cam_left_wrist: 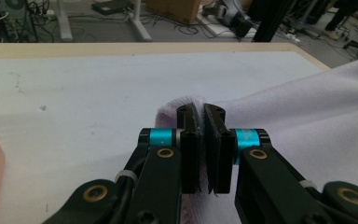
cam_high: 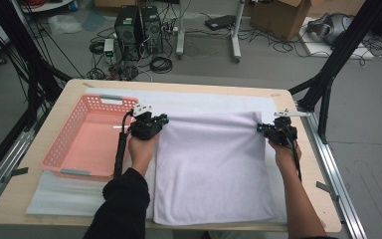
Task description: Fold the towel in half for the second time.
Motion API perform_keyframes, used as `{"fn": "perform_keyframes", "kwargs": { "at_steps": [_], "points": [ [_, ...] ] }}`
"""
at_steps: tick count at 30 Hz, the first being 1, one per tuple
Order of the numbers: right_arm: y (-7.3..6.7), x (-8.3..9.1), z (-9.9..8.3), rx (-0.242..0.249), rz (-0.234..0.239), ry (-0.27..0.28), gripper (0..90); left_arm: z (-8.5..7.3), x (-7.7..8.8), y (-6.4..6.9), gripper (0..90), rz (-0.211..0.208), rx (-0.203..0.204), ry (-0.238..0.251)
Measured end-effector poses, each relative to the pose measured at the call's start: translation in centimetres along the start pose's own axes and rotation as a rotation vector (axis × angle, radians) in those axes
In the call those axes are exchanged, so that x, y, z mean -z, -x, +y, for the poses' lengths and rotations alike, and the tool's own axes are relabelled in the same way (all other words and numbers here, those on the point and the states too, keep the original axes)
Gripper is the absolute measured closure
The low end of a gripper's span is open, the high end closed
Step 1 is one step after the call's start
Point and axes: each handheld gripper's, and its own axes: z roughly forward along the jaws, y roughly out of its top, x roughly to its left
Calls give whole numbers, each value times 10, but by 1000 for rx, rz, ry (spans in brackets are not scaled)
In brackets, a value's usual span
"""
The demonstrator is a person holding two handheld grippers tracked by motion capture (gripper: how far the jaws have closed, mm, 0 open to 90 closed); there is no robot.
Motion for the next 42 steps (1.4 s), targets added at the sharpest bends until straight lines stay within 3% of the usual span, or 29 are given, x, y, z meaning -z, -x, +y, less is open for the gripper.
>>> {"fn": "perform_keyframes", "kwargs": {
  "at_steps": [7,15,23,34,42],
  "points": [
    [-11,22,-2,38,31,24,858,-4,20,8,849,-37,-25,-10],
    [-15,41,-27,32,68,22,856,-16,47,12,849,-78,-57,-30],
    [-26,57,-49,45,96,19,856,-31,70,24,848,-117,-104,-50],
    [-36,74,-76,41,127,-14,855,-60,98,42,846,-138,-182,-75],
    [-43,82,-93,45,146,-10,854,-80,109,47,843,-147,-216,-113]
  ]
}}
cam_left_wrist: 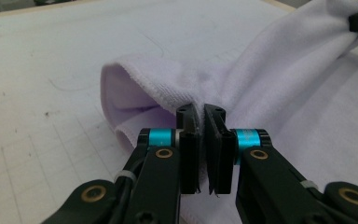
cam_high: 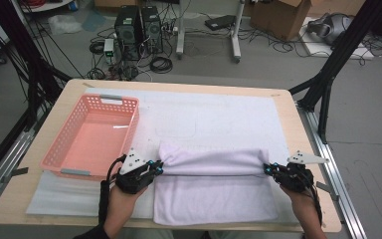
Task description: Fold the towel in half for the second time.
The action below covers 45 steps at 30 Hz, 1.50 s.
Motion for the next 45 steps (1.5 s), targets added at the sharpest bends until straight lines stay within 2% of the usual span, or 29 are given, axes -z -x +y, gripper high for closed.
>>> {"fn": "perform_keyframes", "kwargs": {
  "at_steps": [3,5,7,10,12,14,18,20,21,23,24,25,27,35,45],
  "points": [
    [-3,1,-5,9,3,-3,852,-7,0,1,836,-6,2,-14],
    [-3,0,-6,17,2,-9,844,-9,-1,1,799,-4,6,-19],
    [-3,0,-5,15,-5,-12,794,-7,-1,1,644,10,23,-10],
    [-1,2,1,-20,-37,11,594,-2,-2,-2,488,33,39,2],
    [1,3,8,-36,-59,25,523,1,-3,-5,464,30,50,3],
    [4,1,16,-44,-69,27,478,1,-7,-8,450,19,72,-26],
    [10,-15,31,-62,-64,-13,410,-2,-19,-10,454,4,105,-84],
    [12,-27,36,-69,-68,-34,413,-4,-23,-11,499,-6,112,-95],
    [13,-32,38,-64,-73,-36,438,-4,-24,-12,558,-12,113,-105],
    [13,-39,41,-46,-60,-55,574,-5,-25,-12,691,-22,112,-116],
    [13,-41,42,-40,-52,-70,700,-5,-24,-11,768,-25,105,-116],
    [12,-42,42,-30,-35,-80,788,-5,-23,-10,818,-25,101,-114],
    [10,-38,41,-12,-29,-60,827,-5,-19,-10,840,-25,90,-104],
    [3,-2,26,10,-8,32,834,-6,-2,-1,839,-51,74,-57],
    [-21,40,-5,63,27,106,833,-20,21,16,816,-95,85,-29]
  ]
}}
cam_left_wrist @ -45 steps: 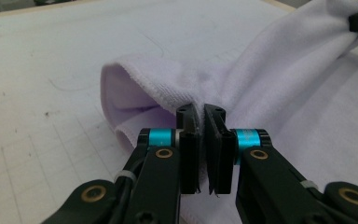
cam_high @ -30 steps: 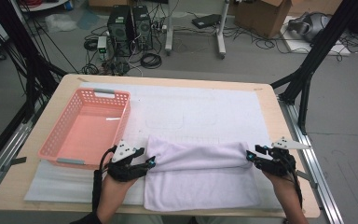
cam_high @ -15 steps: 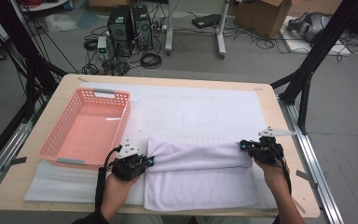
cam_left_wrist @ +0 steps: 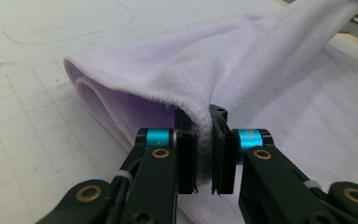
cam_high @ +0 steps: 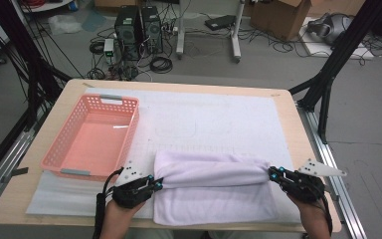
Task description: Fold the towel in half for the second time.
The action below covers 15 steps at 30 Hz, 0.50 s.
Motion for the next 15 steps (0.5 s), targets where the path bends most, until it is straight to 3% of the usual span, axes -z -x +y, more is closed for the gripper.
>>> {"fn": "perform_keyframes", "kwargs": {
  "at_steps": [5,10,13,15],
  "points": [
    [-8,13,-15,12,10,-6,833,-11,7,9,794,-12,2,-12],
    [-15,25,-29,18,34,-9,833,-20,15,22,830,-27,-27,-30],
    [-19,29,-37,28,45,-41,824,-25,19,26,827,-38,-37,-40],
    [-19,31,-41,14,44,-62,775,-25,19,26,767,-33,-37,-36]
  ]
}}
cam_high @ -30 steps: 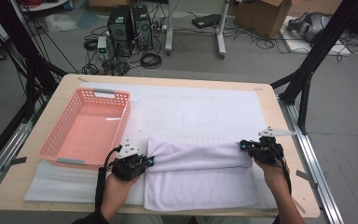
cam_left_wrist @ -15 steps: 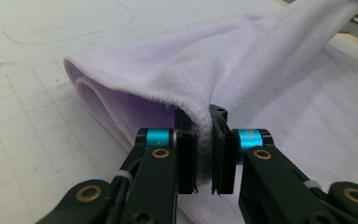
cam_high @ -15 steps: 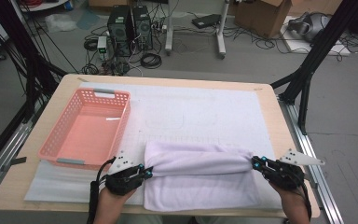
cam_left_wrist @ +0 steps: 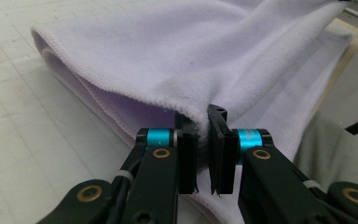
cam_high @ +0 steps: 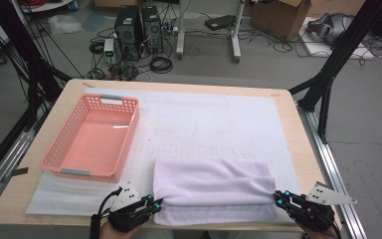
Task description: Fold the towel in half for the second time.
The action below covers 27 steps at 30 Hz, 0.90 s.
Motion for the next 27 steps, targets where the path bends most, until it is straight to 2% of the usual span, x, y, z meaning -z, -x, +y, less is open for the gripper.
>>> {"fn": "perform_keyframes", "kwargs": {
  "at_steps": [2,4,7,10,16,19,21,25,26,27],
  "points": [
    [3,2,-1,-26,-24,14,668,4,1,-3,628,21,6,21],
    [9,6,4,-59,-45,50,610,10,3,-8,527,36,22,58],
    [18,7,17,-81,-78,86,574,21,3,-17,457,47,30,85],
    [27,-10,32,-81,-104,47,559,30,-3,-24,443,54,26,99],
    [41,-67,50,-25,-136,-73,518,44,-27,-42,407,85,38,68],
    [43,-87,53,2,-138,-128,544,48,-36,-49,408,98,48,59],
    [44,-96,53,32,-125,-163,624,50,-40,-52,408,99,51,60],
    [50,-108,54,26,-102,-207,694,52,-45,-56,408,99,58,62],
    [52,-110,55,27,-101,-217,733,53,-46,-56,407,97,58,59],
    [54,-111,56,36,-101,-224,833,53,-47,-56,407,95,58,60]
  ]
}}
